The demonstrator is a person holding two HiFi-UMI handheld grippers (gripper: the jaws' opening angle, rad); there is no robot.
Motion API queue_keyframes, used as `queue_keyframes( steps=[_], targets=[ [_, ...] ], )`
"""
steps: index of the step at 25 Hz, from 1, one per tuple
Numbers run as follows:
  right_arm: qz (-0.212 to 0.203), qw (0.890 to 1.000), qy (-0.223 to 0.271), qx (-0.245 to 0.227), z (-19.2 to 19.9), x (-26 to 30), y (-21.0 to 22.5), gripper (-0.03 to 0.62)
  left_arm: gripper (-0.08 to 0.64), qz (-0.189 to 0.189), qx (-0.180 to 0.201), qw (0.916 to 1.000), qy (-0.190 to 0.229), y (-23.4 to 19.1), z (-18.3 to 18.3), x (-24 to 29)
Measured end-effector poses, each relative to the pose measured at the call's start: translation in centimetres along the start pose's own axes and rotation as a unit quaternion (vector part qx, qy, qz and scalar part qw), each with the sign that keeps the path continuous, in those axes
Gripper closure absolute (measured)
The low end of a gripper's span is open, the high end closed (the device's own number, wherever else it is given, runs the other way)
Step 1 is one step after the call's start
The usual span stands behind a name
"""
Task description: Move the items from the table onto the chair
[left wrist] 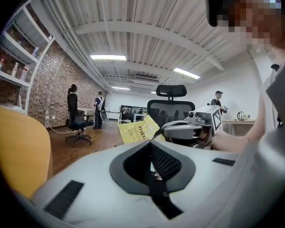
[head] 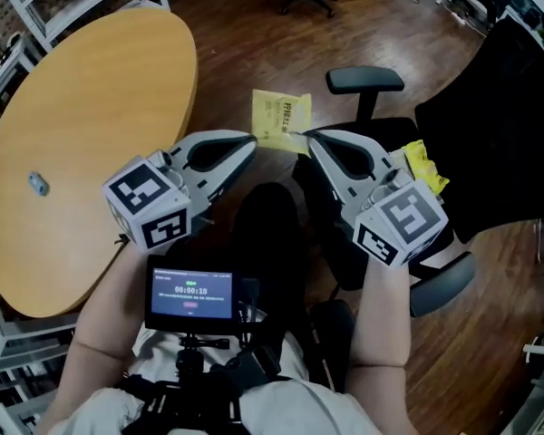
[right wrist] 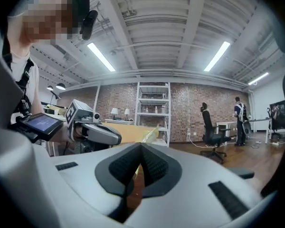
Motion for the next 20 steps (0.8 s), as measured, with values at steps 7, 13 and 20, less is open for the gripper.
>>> queue_keyframes(
  steps=[7,13,20],
  targets=[
    [0.061,0.996,-0.053,0.035,5.3,-5.3,4.5,0.589,0.551,0.063,-0.006,0.9978,-0.019,3.1,3.9,7.4],
    [0.124,0.986,-0.083,0.072,9.2,-9.6,6.1,0.589,0.551,0.105,-0.023,0.9937,-0.033,4.9,7.3,11.1],
    [0.175,0.967,-0.132,0.132,15.9,-14.3,9.0,0.589,0.551,0.141,-0.040,0.9868,-0.069,7.3,10.9,15.8]
  ],
)
Point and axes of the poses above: the fingertips, and each gripper's own axes: x forward along the fingers, y to its right, z out of its underside, the point moved 5 cm from there along -x, backward along the fingers, and after that the axes turned 2 degrees about x, right-handed, at the moved point
